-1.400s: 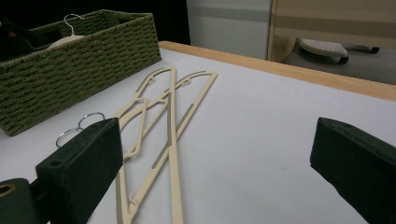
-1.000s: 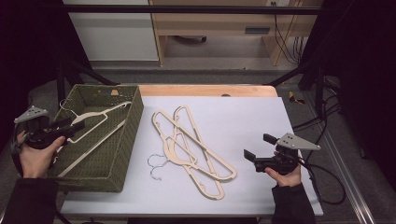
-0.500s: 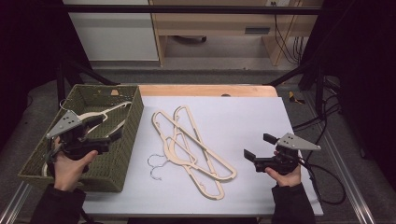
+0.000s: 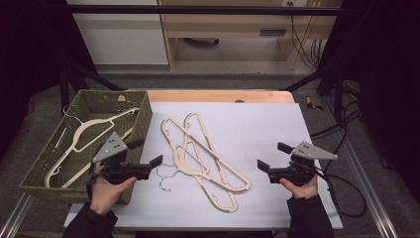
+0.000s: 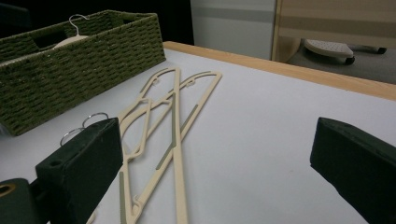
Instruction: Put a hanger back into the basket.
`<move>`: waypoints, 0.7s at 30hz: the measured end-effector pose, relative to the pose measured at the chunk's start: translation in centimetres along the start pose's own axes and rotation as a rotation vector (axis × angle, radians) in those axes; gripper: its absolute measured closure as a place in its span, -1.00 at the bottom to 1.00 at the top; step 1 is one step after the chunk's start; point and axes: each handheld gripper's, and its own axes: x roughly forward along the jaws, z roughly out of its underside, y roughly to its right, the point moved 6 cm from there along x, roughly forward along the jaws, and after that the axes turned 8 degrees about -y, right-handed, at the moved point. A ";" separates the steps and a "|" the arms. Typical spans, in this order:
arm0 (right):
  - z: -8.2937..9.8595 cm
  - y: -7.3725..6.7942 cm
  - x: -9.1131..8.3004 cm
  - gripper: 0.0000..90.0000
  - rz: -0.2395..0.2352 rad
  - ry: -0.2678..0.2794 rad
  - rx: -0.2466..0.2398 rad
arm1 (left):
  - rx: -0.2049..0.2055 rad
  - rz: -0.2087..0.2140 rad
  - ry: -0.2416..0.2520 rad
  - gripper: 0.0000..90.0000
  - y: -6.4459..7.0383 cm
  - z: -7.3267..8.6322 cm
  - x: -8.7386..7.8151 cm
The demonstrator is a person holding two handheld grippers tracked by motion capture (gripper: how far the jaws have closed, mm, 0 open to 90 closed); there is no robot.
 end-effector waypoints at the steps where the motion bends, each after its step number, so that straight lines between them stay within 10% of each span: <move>1: 0.0 0.0 0.0 -0.94 -0.001 0.000 0.001 | 0.005 0.001 -0.012 -0.76 0.2 0.2 0.5; 21: 0.3 -0.6 0.6 -0.93 -0.020 -0.020 -0.016 | -0.030 0.015 -0.262 -0.36 0.5 6.1 7.3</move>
